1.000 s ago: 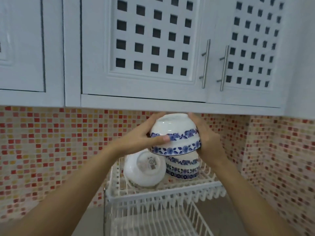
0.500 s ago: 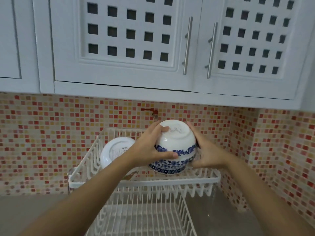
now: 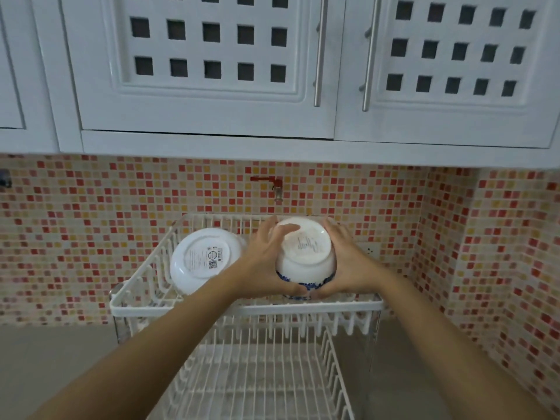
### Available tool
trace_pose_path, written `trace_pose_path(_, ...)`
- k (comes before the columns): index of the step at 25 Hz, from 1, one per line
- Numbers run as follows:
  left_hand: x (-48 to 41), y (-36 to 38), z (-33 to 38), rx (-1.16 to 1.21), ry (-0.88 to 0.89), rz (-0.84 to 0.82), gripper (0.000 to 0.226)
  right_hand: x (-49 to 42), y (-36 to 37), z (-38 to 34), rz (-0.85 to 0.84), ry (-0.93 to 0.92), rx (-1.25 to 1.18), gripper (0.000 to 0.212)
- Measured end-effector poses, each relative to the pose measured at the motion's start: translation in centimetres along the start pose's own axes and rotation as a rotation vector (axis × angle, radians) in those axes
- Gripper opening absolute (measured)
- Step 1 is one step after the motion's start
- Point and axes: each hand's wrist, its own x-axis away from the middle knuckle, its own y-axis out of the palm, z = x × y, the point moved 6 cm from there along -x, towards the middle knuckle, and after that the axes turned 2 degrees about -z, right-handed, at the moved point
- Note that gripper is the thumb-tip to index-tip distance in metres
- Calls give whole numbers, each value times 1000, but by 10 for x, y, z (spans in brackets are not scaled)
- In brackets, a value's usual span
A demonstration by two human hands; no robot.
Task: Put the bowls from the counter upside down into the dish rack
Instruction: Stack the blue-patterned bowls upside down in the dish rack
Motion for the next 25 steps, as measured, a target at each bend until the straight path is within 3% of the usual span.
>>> trace_pose_path(3,-4,13,-10,-142,-45,-69,120,1,8,2,-26,1,87,143)
trace_pose_path(7,-6,20,-12,-264,-26,-52,124,5,10,-4,-30,-30,115,140)
trace_pose_path(25,-1,21,-8,-228,-45,-118,125,8,10,-6,-29,-46,83,139)
